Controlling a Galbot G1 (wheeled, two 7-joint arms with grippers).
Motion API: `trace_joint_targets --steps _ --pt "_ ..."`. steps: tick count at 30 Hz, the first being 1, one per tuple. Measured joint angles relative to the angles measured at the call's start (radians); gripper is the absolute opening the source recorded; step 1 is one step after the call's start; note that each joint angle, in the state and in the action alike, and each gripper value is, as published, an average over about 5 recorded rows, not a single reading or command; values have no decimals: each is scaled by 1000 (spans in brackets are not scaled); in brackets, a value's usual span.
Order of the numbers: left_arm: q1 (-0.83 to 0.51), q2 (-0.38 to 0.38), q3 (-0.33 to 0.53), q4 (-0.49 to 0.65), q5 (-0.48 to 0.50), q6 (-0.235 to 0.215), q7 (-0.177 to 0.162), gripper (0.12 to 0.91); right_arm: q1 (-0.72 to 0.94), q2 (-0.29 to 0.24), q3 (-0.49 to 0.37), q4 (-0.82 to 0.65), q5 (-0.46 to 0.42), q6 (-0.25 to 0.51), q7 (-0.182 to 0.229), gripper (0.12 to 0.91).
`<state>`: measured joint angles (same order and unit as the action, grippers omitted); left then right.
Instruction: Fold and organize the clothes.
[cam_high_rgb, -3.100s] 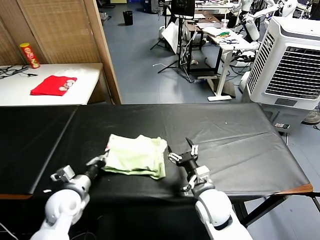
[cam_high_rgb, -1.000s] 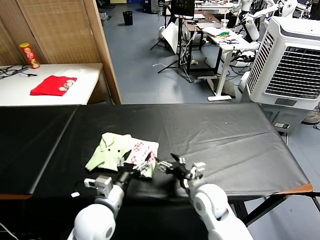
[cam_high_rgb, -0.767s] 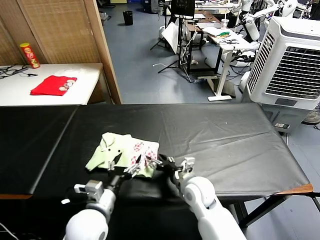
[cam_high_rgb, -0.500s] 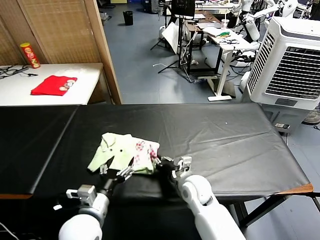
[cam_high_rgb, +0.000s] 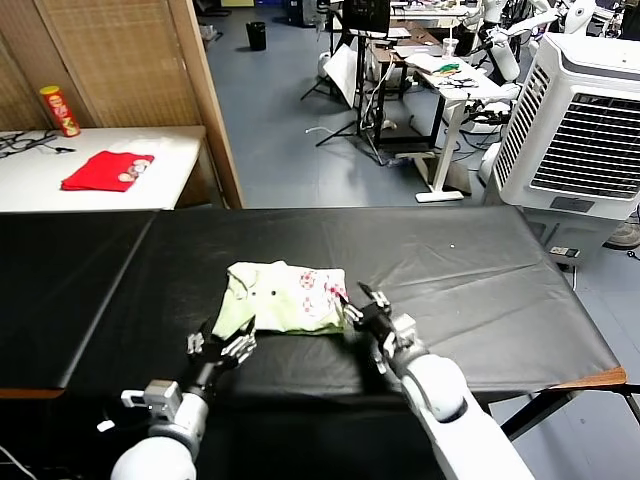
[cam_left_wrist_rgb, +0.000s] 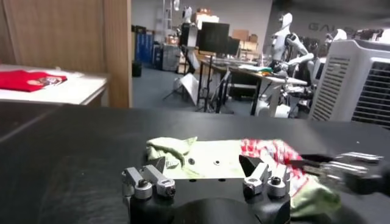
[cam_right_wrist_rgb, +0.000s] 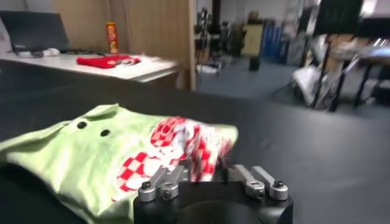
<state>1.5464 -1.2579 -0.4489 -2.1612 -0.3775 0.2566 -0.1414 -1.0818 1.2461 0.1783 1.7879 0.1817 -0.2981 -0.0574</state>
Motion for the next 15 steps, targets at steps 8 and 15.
trace_joint_targets --steps 8,15 --pt "53 56 -31 -9 -23 -47 -54 798 -257 -43 113 208 10 132 111 796" --pt "214 116 -94 -84 -23 -97 -75 798 -556 -38 219 365 -40 239 207 798"
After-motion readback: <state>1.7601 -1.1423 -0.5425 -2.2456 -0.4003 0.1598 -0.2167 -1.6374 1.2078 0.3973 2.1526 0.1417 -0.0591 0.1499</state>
